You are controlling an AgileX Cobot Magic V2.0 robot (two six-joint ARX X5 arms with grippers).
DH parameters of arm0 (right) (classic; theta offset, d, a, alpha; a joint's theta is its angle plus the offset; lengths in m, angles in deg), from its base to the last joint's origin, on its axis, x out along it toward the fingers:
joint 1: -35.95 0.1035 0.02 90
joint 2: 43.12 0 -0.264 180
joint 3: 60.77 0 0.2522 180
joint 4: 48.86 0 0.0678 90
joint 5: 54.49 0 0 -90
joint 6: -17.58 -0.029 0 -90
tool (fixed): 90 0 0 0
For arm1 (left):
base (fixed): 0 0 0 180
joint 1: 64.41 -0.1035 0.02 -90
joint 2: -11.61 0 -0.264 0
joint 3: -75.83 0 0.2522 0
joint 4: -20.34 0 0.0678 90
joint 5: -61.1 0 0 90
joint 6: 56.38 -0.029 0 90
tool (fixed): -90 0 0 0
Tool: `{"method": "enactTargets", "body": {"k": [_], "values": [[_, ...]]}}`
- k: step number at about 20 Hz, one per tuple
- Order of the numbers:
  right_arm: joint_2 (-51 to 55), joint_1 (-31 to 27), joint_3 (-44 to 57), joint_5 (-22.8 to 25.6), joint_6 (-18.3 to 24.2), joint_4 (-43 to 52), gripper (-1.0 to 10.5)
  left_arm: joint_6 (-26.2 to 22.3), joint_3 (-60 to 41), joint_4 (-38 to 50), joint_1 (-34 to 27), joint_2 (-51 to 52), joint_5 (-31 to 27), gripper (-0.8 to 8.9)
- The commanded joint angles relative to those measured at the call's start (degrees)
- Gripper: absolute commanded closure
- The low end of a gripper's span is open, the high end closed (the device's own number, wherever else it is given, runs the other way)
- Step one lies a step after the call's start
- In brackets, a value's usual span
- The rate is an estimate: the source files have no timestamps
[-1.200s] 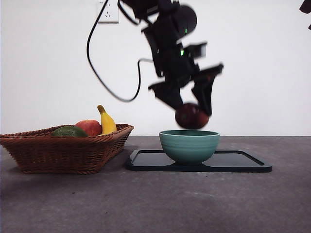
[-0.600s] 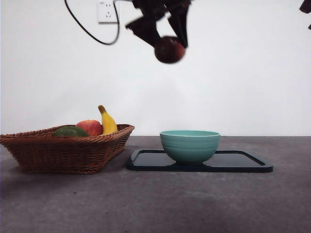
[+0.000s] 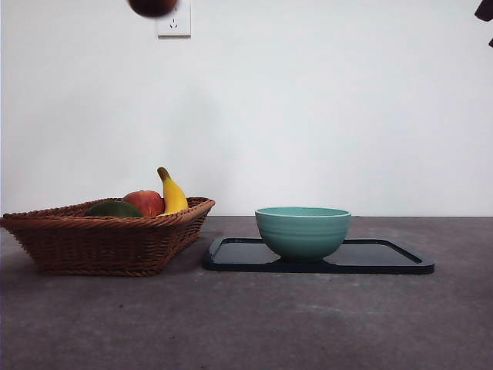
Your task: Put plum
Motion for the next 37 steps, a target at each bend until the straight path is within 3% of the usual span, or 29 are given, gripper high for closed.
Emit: {"method": "enactTargets", "body": {"k": [1, 5, 11, 16, 22, 29, 37], "values": [[-0.17, 0.26, -0.46, -0.07, 0.31, 1.29, 7.9, -0.87, -2.23, -0.70, -2.16, 4.48, 1.14, 5.74], [-0.17, 0.26, -0.46, -0.11, 0.28, 3.69, 7.9, -1.88, -16.37, -0.52, -6.08, 13.49, 4.72, 5.74], [-0.17, 0.26, -0.46, -0.13, 0.28, 3.74, 7.9, -3.08, -37.66, 2.91, -6.69, 22.60, 6.08, 5.75], [-0.17, 0.26, -0.46, -0.13, 0.26, 3.74, 7.9, -2.80, -58.05, 14.10, -6.71, 27.56, 6.60, 5.74], [-0.17, 0.26, -0.46, -0.13, 0.22, 3.54, 7.9, -0.94, -74.71, 32.37, -6.69, 27.54, 6.51, 5.74], [-0.17, 0.26, -0.46, -0.13, 0.22, 3.58, 7.9, 0.85, -87.54, 52.24, -6.69, 25.68, 2.62, 5.75], [-0.17, 0.26, -0.46, -0.13, 0.17, 3.54, 7.9, 5.18, -88.02, 57.64, -6.19, 16.72, 2.60, 5.75]]}}
